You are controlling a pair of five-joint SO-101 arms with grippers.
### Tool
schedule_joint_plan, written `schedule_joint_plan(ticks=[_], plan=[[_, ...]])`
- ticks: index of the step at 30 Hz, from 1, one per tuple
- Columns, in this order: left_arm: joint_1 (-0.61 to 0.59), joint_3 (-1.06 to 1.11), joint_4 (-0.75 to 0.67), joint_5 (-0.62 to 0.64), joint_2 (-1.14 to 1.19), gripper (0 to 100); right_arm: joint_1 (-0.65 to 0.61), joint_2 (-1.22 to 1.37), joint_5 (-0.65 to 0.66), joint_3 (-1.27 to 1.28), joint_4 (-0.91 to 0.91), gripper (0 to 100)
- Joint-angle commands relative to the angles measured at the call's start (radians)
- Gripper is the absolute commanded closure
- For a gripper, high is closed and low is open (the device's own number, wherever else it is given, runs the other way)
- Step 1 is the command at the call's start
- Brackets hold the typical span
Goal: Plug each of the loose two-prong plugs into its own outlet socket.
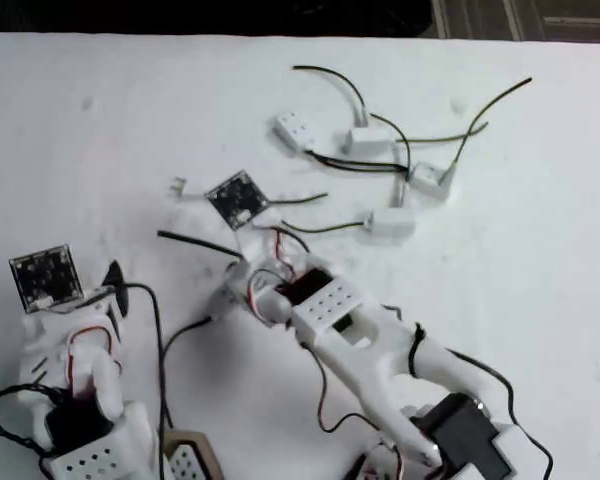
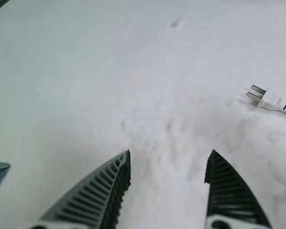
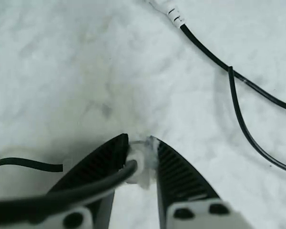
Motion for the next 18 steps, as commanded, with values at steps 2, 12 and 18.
schedule_joint_plan(ticks=[2, 12, 18], plan=[[-0.007, -0.006, -0.023, -0.006, -0.010, 74, 0.005, -0.008, -0.006, 0.012, -0.016, 98.1], [-0.007, -0.006, -0.023, -0.008, -0.010, 74, -0.059, -0.010, -0.005, 0.086, -0.076, 98.1], [-0.007, -0.006, -0.023, -0.008, -0.010, 74, -0.061, -0.010, -0.006, 0.109, -0.099, 98.1]])
